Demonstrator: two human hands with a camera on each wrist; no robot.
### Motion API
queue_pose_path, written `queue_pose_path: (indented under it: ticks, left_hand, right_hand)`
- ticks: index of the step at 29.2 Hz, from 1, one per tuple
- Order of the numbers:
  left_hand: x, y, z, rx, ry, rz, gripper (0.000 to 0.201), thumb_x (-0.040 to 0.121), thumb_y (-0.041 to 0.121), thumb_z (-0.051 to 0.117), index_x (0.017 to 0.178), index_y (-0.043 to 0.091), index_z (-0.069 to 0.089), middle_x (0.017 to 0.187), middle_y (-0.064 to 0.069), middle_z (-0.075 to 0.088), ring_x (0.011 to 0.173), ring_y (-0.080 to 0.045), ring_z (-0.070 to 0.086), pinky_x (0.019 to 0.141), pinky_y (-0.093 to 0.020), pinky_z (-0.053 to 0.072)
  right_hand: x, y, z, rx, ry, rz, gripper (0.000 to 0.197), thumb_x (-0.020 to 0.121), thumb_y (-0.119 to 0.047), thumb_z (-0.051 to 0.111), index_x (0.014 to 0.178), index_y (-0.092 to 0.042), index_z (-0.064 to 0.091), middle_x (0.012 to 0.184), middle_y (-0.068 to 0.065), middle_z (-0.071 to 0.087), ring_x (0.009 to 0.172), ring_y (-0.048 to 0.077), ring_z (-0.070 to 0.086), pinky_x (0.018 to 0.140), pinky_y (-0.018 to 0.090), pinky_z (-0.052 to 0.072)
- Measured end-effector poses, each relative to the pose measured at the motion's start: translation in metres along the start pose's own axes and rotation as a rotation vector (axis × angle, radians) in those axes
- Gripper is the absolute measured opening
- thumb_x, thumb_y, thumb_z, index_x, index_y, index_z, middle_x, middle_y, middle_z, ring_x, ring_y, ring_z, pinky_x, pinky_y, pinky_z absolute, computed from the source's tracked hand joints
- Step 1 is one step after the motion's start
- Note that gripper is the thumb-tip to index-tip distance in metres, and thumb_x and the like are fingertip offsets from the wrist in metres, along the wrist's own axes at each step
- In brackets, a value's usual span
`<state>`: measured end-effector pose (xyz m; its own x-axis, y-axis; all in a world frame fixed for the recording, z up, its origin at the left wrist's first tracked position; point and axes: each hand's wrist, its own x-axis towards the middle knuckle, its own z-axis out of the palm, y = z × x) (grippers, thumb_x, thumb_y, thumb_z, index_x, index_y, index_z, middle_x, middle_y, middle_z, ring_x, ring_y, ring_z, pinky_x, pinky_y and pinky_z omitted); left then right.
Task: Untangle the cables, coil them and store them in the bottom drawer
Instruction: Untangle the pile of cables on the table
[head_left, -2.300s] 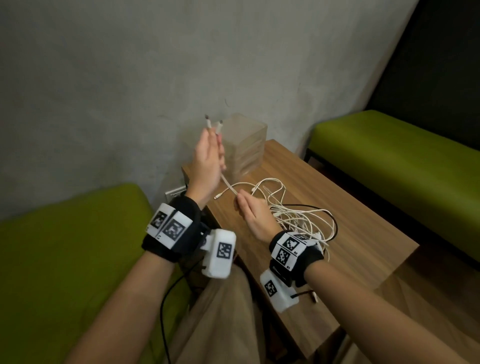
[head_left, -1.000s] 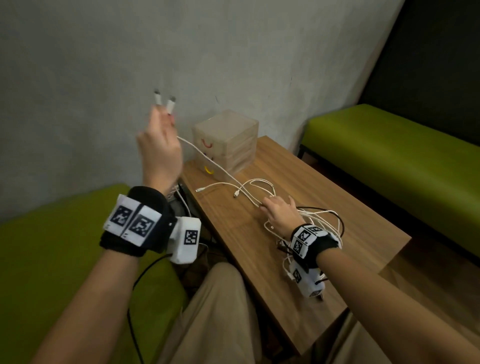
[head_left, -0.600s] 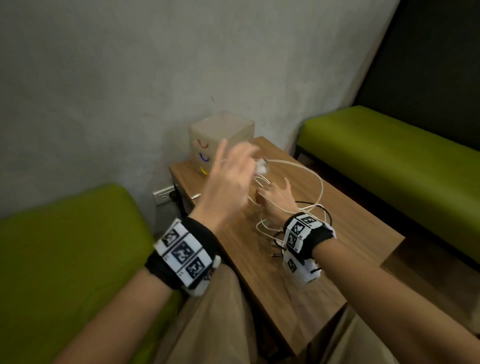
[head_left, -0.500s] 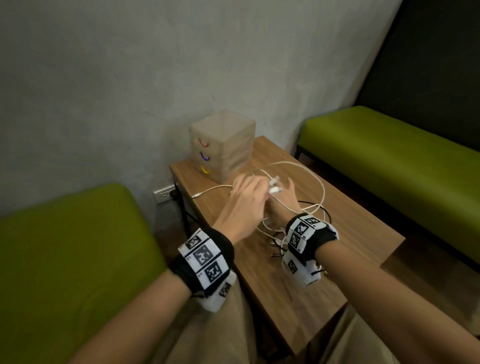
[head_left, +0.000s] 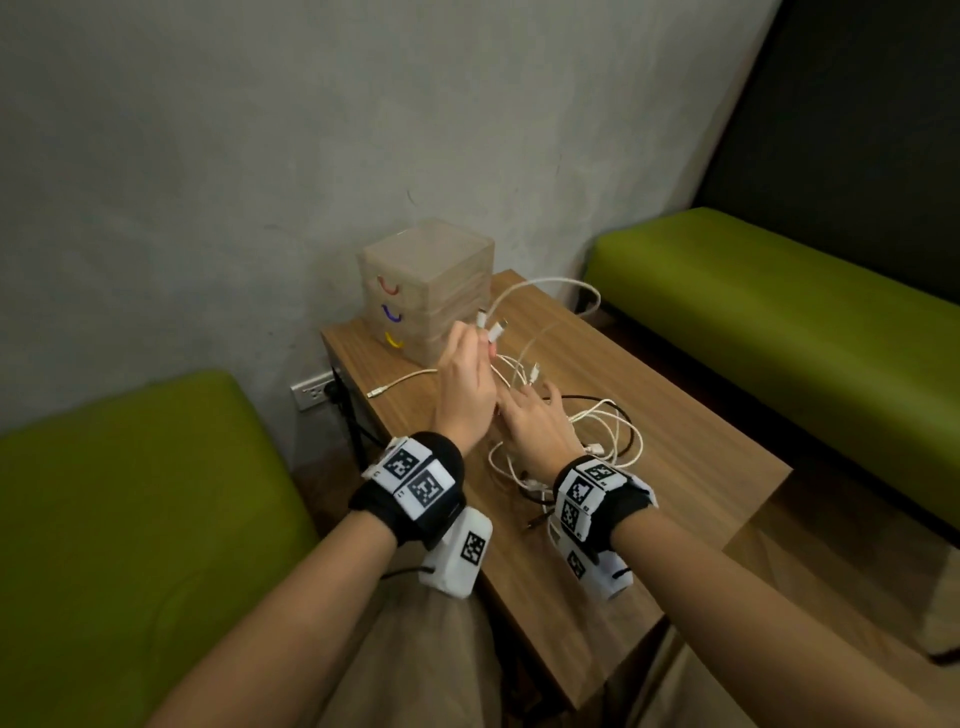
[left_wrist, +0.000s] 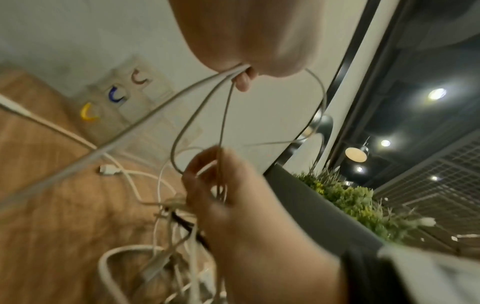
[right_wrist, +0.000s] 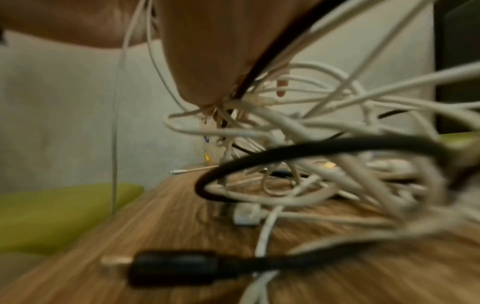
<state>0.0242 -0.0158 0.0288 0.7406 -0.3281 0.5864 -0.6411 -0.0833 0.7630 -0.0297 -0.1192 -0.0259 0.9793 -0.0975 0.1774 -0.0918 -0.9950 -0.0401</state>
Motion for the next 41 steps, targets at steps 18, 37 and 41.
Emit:
queue_pose_path:
  ticks: [18, 37, 41]
  left_hand:
    - [0.083, 0.017, -0.129, -0.113, 0.608, 0.047, 0.023, 0.094, 0.026, 0.028, 0.076, 0.025, 0.043, 0.076, 0.010, 0.044, 0.063, -0.007, 0.044, 0.066, -0.037, 0.038]
    - [-0.011, -0.024, -0.033, 0.288, -0.364, -0.118, 0.023, 0.095, 0.004, 0.035, 0.081, -0.003, 0.051, 0.084, -0.024, 0.055, 0.082, -0.036, 0.053, 0.068, -0.032, 0.029]
    - [-0.002, -0.020, -0.044, 0.358, -0.323, -0.100, 0.017, 0.092, 0.000, 0.036, 0.079, 0.000, 0.048, 0.082, -0.024, 0.054, 0.080, -0.036, 0.052, 0.064, -0.031, 0.027]
  right_hand:
    - [-0.007, 0.044, 0.020, -0.042, -0.250, 0.070, 0.033, 0.101, -0.025, 0.027, 0.121, -0.011, 0.048, 0.117, 0.010, 0.046, 0.113, 0.027, 0.046, 0.109, 0.051, 0.021]
    - [0.022, -0.023, -0.027, 0.117, 0.269, -0.100, 0.036, 0.090, -0.029, 0.042, 0.070, -0.009, 0.064, 0.069, 0.007, 0.062, 0.064, 0.026, 0.061, 0.057, 0.036, 0.049]
    - [0.020, -0.023, -0.026, 0.338, 0.077, -0.035, 0.043, 0.097, -0.036, 0.041, 0.073, -0.005, 0.060, 0.072, 0.008, 0.062, 0.067, 0.025, 0.057, 0.068, 0.040, 0.048]
